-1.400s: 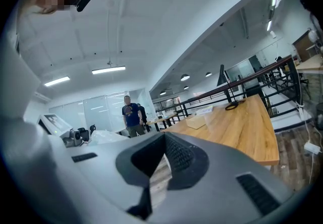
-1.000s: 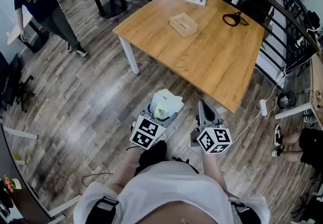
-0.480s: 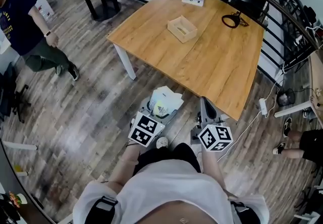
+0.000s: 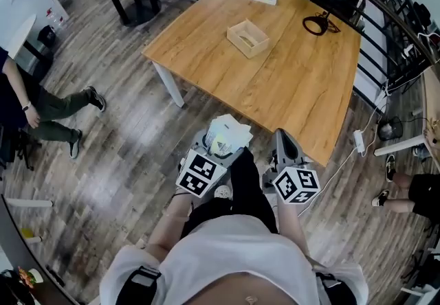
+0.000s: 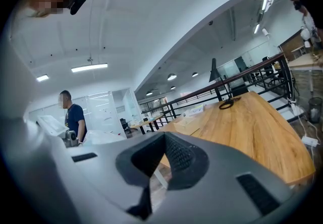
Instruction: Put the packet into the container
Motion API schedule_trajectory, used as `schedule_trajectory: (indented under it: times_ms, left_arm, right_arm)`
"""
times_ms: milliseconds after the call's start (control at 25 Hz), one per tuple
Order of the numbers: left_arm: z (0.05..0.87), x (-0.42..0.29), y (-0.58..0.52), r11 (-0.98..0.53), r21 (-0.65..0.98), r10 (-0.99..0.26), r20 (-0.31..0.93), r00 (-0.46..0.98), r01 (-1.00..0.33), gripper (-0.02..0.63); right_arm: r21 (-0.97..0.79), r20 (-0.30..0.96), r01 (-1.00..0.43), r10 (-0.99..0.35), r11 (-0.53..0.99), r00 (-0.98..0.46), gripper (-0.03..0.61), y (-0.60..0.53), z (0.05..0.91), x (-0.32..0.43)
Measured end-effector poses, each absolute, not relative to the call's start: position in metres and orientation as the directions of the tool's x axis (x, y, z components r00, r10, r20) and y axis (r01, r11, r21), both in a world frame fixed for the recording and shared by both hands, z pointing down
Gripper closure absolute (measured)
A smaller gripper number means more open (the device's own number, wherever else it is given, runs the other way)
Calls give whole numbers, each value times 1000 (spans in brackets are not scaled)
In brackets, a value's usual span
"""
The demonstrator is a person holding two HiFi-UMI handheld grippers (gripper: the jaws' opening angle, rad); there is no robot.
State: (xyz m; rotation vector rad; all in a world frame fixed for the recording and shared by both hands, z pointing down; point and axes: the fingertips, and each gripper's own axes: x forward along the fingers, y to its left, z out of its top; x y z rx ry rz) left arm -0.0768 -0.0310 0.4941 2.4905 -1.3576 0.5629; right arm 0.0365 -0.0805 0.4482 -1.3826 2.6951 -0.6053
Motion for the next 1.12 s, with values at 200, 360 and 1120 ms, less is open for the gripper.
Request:
schedule_trajectory:
  times_ms: [200, 360, 1120]
  left_arm:
    - [499, -85, -55, -519, 30, -754, 454, 474, -854, 263]
    - [498, -86, -79, -522, 28, -753, 453, 477, -852, 263]
    - [490, -121, -256, -516, 3, -753, 474, 456, -856, 262]
  right_arm:
    - [-373, 131, -760, -780, 532, -611, 568, -104, 453, 29]
    - [-376, 133, -753, -772, 541, -621, 568, -131, 455, 21]
    - [-391, 147, -736, -752, 552, -642, 568, -303, 453, -11]
